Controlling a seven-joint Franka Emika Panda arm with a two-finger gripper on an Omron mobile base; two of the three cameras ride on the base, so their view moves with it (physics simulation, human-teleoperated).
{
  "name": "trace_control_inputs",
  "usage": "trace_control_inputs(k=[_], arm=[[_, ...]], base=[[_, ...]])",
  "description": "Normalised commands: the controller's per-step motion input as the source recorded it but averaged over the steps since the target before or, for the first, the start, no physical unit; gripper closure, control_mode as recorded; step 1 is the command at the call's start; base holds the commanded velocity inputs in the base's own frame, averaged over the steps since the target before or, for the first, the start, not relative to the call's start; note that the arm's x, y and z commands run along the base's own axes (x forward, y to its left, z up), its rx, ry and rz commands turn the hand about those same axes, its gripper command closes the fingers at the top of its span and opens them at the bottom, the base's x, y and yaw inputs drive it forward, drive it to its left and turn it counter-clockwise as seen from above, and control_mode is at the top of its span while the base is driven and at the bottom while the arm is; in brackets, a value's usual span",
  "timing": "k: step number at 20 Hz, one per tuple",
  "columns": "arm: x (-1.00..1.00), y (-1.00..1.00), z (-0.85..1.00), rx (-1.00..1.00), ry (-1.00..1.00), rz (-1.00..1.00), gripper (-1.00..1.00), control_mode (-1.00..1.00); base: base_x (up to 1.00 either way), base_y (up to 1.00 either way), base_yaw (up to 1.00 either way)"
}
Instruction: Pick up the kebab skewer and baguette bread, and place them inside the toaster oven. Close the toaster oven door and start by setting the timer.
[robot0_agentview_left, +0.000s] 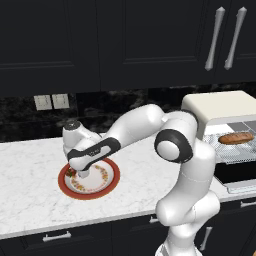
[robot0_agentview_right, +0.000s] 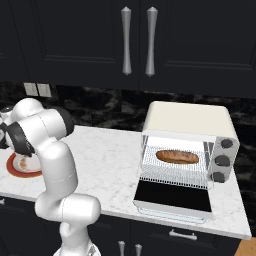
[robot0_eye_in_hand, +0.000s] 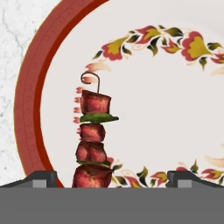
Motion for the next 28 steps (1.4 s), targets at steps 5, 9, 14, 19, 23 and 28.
trace_control_inputs(k=[5, 9, 14, 19, 23, 28], arm=[[0.14, 0.0, 0.0, 0.0, 0.0, 0.0, -1.0, -1.0], [0.11, 0.0, 0.0, 0.0, 0.0, 0.0, -1.0, -1.0], [0.19, -0.02, -0.07, 0.0, 0.0, 0.0, -1.0, -1.0], [0.1, -0.13, -0.2, 0.0, 0.0, 0.0, -1.0, -1.0], [0.0, -0.12, -0.22, 0.0, 0.0, 0.0, -1.0, -1.0], [0.0, -0.04, -0.22, 0.0, 0.0, 0.0, -1.0, -1.0]], base=[[0.0, 0.0, 0.0], [0.0, 0.0, 0.0], [0.0, 0.0, 0.0], [0.0, 0.0, 0.0], [0.0, 0.0, 0.0], [0.0, 0.0, 0.0]])
